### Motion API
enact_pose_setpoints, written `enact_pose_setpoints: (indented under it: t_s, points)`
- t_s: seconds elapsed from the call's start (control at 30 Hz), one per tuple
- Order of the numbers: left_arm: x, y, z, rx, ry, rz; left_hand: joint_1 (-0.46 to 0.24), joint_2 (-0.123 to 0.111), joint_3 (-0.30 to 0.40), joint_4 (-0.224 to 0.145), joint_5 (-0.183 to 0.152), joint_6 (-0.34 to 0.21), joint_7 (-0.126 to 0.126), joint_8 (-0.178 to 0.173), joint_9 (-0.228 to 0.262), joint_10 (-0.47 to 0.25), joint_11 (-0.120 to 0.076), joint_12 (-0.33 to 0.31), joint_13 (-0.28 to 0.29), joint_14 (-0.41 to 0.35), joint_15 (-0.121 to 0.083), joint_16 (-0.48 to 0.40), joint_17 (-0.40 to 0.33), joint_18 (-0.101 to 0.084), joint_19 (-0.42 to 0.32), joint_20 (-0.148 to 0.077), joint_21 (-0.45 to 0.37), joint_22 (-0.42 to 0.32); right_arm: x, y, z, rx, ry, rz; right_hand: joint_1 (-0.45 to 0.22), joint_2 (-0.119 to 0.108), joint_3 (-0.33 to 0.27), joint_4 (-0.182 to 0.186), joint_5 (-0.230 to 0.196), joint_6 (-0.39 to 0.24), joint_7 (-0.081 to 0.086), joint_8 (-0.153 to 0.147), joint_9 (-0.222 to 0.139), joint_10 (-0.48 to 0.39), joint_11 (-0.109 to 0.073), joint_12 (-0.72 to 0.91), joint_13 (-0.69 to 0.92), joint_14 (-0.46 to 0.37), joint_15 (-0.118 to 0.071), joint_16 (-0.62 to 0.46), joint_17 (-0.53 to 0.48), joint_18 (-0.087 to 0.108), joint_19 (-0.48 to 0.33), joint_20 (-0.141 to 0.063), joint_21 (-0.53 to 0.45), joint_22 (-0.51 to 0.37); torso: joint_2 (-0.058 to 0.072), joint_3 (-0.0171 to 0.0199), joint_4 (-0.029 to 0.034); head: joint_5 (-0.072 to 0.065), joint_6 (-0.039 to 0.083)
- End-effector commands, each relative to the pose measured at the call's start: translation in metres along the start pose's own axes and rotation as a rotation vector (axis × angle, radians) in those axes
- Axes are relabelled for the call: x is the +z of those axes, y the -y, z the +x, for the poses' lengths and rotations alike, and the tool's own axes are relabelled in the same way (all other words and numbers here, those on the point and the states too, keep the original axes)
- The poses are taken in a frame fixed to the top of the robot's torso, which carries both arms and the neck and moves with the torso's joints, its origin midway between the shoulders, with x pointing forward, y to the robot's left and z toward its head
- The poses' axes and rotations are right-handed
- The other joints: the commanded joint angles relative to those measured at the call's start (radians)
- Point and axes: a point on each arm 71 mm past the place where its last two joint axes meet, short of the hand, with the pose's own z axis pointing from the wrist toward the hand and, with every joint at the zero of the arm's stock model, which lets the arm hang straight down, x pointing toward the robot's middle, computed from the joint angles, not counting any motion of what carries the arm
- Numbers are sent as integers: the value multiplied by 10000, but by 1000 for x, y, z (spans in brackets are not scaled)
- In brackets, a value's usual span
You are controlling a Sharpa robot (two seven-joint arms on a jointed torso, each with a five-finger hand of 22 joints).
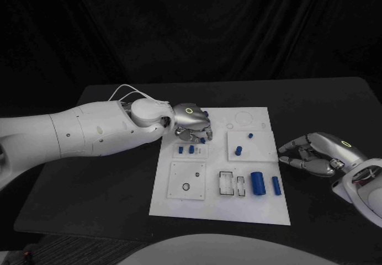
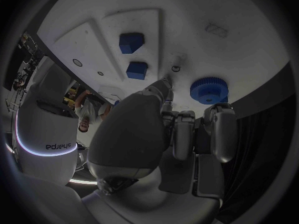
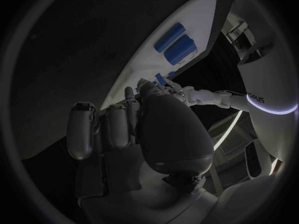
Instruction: Assemble the parts on the task board
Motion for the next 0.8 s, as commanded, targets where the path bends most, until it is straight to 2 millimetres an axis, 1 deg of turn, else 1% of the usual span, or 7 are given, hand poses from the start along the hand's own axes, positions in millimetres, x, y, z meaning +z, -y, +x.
enact_pose_setpoints:
  t_s: [0.03, 0.17, 0.33, 0.43, 0.5, 0.67, 0.8]
  points:
    - [1, 5, 4, -1, -117, 407, -62, 4, 12, -83, -4, 284, 68, 157, 92, 277, -15, 64, 2147, 1038, 13, 27, 2634, -49, -33, 25, -43, 2090, 0, 0, 0, -26, -82, 70, 104, 24, -6, -37, -47, 67, -3, 59, 13, 39, -64, -52, -4137, 374, -67, 31, 2, 8, 369, 7, 37, 2105, 7, 1, 1, 16, -18]
    - [2, 6, 4, -13, -144, 455, -155, 97, 58, -108, 96, 811, 295, 421, 239, 445, -173, 173, 2256, 1038, 10, 27, 2634, -59, 2, 27, -3, 2104, 0, 0, 1, -26, -94, 63, 104, 24, -6, -37, -47, 67, -3, 59, 13, 39, -64, -52, -4137, 374, -67, 31, 2, 8, 369, 7, 37, 2105, 8, -1, -1, 19, -35]
    - [2, 6, 5, -33, -188, 505, -286, 208, 108, -113, 349, 1281, 506, 567, 336, 577, -3, 256, 2338, 1038, 3, 27, 2634, -70, 47, 23, 49, 2120, 1, 0, 1, -27, -109, 61, 104, 24, -6, -37, -47, 67, -3, 59, 13, 39, -64, -52, -4137, 374, -67, 31, 2, 8, 369, 7, 37, 2105, 10, 0, 9, 31, -58]
    - [2, 7, 6, -52, -223, 508, -365, 225, 140, -128, 556, 1285, 644, 471, 313, 630, 115, 284, 2365, 1038, 2, 27, 2634, -83, 90, 22, 99, 2137, 1, 0, 1, -26, -120, 54, 113, 24, -11, -36, -43, 79, -2, 64, 16, 46, -63, -45, -4130, 371, -66, 26, -10, 9, 366, 8, 32, 2103, 5, 6, 15, 42, -65]
    - [2, 7, 6, -65, -240, 500, -436, 267, 171, -133, 748, 1452, 759, 481, 331, 684, 213, 315, 2395, 1038, 20, 27, 2634, -89, 113, 26, 125, 2145, 1, 0, 1, -25, -126, 48, 113, 24, -11, -36, -43, 79, -2, 64, 16, 46, -63, -45, -4130, 371, -66, 26, -10, 9, 366, 8, 32, 2103, 4, 9, 15, 52, -64]
    - [2, 7, 7, -86, -248, 440, -572, 342, 211, -165, 1059, 1750, 833, 503, 366, 849, 282, 424, 2498, 1038, 58, 27, 2634, -116, 208, 46, 233, 2180, 0, -1, 1, -22, -137, 36, 110, 24, -14, -31, -45, 86, -1, 67, 18, 48, -62, -43, -4128, 370, -66, 23, -17, 11, 362, 8, 21, 2100, 6, -2, 12, 60, -63]
    - [1, 6, 7, -34, -50, 355, -625, 437, 223, -206, 1086, 1952, 814, 545, 403, 1019, 266, 547, 2612, 1038, 51, 27, 2634, -139, 294, 55, 330, 2212, 0, -1, 1, -17, -137, 28, 104, 26, -18, -25, -50, 94, 1, 71, 19, 48, -60, -45, -4130, 368, -65, 17, -28, 12, 362, 8, 20, 2100, 3, 2, 4, 113, -42]
